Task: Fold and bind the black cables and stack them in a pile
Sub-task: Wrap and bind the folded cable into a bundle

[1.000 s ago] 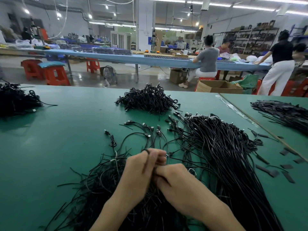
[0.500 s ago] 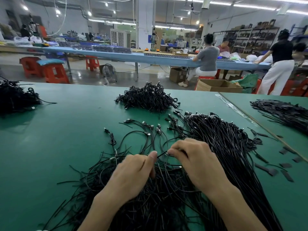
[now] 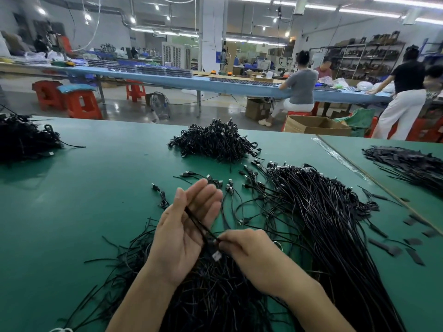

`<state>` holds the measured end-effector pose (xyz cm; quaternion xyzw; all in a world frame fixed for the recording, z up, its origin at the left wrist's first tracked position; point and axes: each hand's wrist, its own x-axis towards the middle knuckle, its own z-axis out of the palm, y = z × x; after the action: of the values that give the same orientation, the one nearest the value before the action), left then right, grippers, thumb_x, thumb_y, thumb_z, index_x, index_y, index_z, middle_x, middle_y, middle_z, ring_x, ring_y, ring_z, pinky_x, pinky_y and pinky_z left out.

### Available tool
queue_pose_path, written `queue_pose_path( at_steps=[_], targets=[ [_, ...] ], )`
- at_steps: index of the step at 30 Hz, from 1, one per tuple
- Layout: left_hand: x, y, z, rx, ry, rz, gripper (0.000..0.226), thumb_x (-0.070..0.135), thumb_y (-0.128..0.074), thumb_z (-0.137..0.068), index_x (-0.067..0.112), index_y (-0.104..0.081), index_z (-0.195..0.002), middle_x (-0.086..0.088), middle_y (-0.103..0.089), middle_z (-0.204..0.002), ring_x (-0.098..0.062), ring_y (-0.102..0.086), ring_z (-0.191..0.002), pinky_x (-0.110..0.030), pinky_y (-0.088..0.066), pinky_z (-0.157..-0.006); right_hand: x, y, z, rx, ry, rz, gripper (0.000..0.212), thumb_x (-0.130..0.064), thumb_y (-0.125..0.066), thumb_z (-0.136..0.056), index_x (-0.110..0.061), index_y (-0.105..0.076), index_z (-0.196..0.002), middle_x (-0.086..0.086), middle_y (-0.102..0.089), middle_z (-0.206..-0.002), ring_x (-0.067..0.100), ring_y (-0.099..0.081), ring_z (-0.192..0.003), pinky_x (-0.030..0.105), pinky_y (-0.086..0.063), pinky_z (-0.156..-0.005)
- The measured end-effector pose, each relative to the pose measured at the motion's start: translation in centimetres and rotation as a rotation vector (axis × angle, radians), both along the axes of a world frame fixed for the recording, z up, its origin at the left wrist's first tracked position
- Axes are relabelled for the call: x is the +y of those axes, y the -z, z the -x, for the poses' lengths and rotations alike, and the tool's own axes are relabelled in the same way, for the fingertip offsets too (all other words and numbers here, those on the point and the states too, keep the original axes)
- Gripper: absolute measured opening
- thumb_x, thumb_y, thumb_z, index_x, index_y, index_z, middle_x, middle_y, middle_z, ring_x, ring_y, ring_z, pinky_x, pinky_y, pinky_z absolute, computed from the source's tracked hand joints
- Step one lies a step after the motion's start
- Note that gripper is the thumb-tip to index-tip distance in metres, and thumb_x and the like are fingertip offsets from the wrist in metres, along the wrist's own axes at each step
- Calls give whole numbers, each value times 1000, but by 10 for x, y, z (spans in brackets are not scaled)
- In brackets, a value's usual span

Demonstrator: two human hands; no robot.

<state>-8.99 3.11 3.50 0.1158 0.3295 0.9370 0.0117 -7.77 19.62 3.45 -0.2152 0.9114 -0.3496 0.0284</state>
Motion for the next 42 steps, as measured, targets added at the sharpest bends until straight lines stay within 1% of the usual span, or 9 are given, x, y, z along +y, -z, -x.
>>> queue_pose_path(
  at_steps=[4, 7, 10, 16, 20, 26, 31, 36, 42],
  targets=[
    [2, 12, 5, 113, -311, 436, 41, 33, -46, -97, 8, -67, -121, -9, -73, -116, -22, -68, -112, -27, -56, -90, 0, -6, -10, 18, -42, -149, 29, -35, -46, -100, -51, -52, -77, -11, -53, -67, 13, -48, -60, 39, -46, -62],
    [0, 20, 6, 233, -429, 949, 30, 37, -45, -96, 26, -70, -107, 11, -76, -99, -6, -72, -94, -23, -58, -83, 1, -16, -9, 112, -1, -124, 13, -38, -47, -100, -42, -59, -103, -17, -61, -88, 7, -58, -83, 38, -51, -76],
    [-1, 20, 2, 347, -303, 1225, 31, 41, -45, -97, 36, -67, -75, 10, -71, -73, -1, -64, -64, -20, -51, -61, 5, -24, -4, 199, 33, -64, 14, -42, -58, -96, -34, -68, -100, -20, -56, -86, 0, -54, -86, 30, -48, -79],
    [-4, 10, -4, 54, 61, 1059, 60, 51, -37, -101, 18, -66, -60, 4, -41, -41, -12, -36, -33, -21, -32, -38, 8, -28, 6, 388, 105, 60, 29, -60, -65, -79, -31, -67, -81, -18, -60, -80, 4, -58, -82, 19, -47, -68],
    [-18, 1, -4, -90, 403, 629, 51, 48, -50, -98, 18, -50, -57, 8, -29, -41, -5, -26, -31, -17, -22, -33, -2, -11, 5, 271, 122, 273, 8, -37, -70, -89, -32, -69, -82, -22, -63, -78, 3, -59, -74, 12, -42, -64],
    [-11, -3, -1, -128, 171, 115, 40, 37, -52, -94, 12, -75, -72, -4, -65, -65, -13, -65, -55, -20, -54, -49, -12, 13, -4, 95, 61, 42, 17, -36, -48, -103, -28, -63, -99, -15, -60, -75, 7, -53, -65, 36, -49, -63],
    [2, 15, 5, 30, -168, 436, 31, 19, -46, -99, 6, -67, -118, -11, -73, -114, -22, -68, -112, -26, -55, -92, -11, -7, -12, 115, -70, -177, 19, -29, -41, -103, -28, -60, -101, -12, -60, -93, 17, -57, -91, 39, -49, -82],
    [6, 23, 3, 220, -219, 1089, 27, 26, -48, -102, 16, -67, -86, 12, -69, -76, -7, -64, -71, -25, -50, -69, 0, -24, -10, 302, 1, -97, 19, -37, -57, -98, -26, -72, -96, -12, -64, -94, 2, -52, -86, 20, -44, -83],
    [1, 10, -11, 48, 211, 950, 58, 53, -38, -103, 21, -69, -66, 5, -47, -49, -10, -43, -41, -17, -36, -42, 12, -29, -1, 176, 22, 277, 16, -23, -77, -86, -25, -63, -78, -10, -69, -73, 5, -63, -69, 16, -46, -67]
  ],
)
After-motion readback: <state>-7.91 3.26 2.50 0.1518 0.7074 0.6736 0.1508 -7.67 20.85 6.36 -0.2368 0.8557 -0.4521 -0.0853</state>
